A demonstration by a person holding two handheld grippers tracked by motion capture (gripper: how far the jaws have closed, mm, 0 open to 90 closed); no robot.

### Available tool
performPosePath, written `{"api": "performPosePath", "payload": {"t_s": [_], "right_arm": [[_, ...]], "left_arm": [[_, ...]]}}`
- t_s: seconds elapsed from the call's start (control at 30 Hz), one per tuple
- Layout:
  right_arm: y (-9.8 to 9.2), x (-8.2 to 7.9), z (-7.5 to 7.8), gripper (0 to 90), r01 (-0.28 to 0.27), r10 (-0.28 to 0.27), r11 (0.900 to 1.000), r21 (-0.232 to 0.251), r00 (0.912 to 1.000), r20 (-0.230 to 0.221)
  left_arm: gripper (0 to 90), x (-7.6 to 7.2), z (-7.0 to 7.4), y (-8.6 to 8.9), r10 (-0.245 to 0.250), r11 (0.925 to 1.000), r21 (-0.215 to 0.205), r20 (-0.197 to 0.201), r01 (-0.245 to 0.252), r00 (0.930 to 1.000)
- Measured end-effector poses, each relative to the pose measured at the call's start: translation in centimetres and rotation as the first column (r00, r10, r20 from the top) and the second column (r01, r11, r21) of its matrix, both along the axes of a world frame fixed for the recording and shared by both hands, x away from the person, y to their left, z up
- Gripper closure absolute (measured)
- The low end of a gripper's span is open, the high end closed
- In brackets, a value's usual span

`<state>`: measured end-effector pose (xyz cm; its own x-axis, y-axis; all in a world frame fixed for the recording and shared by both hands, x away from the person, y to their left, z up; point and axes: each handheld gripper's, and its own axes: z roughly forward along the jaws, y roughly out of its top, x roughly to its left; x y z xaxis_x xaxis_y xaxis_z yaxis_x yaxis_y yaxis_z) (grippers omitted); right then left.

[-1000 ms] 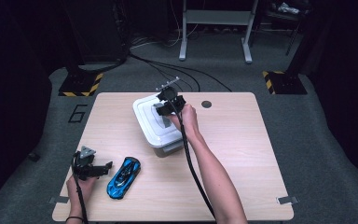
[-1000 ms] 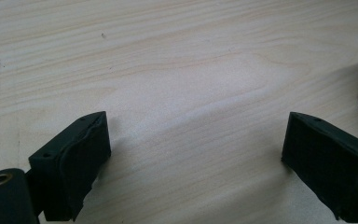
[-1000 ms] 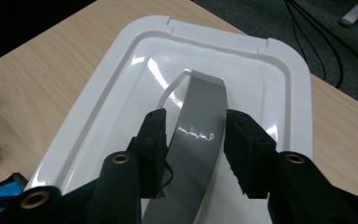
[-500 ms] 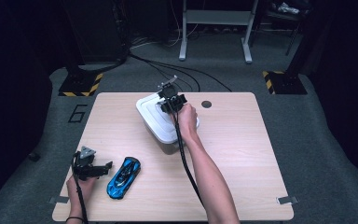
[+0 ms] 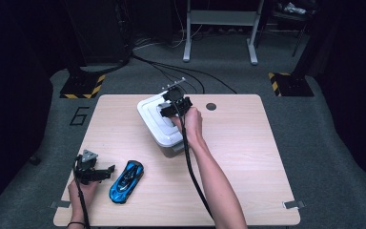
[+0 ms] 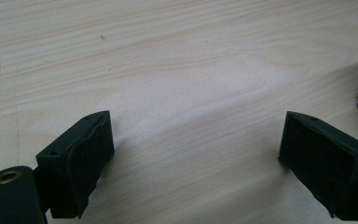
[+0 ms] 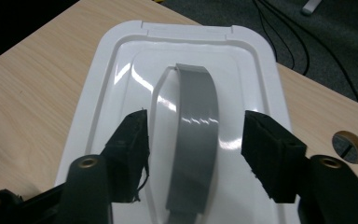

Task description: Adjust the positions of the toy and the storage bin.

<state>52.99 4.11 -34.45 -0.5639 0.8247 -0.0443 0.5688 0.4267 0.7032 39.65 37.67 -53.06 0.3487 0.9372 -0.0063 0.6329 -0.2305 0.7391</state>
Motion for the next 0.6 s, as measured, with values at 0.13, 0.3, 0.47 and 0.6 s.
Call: {"api": "performPosePath", "payload": {"t_s": [0.13, 0.3, 0.47, 0.6], "right_arm": [[-2.3, -1.7, 0.4, 36.0, -0.024, 0.023, 0.999, 0.021, 0.9987, 0.044], [-6.0, -2.7, -0.5, 40.3, 0.007, -0.007, 1.0, 0.01, 0.9987, 0.051], [-8.4, -2.5, -2.2, 44.8, 0.068, -0.069, 0.997, 0.036, 0.9976, 0.001], [-9.2, -2.2, -3.0, 47.8, 0.075, -0.073, 0.995, 0.064, 0.9969, -0.027]], "left_arm": [[9.9, 0.0, 0.0, 0.0, 0.0, 1.0, 0.002, -0.003, 0.0, 1.0], [9.9, 0.0, 0.0, 0.0, 0.002, 1.0, -0.001, 0.002, -0.002, 1.0], [9.9, 0.0, 0.0, 0.0, 0.002, 1.0, -0.002, 0.001, -0.002, 1.0], [9.9, 0.0, 0.0, 0.0, 0.001, 1.0, 0.0, 0.002, -0.001, 1.0]]}}
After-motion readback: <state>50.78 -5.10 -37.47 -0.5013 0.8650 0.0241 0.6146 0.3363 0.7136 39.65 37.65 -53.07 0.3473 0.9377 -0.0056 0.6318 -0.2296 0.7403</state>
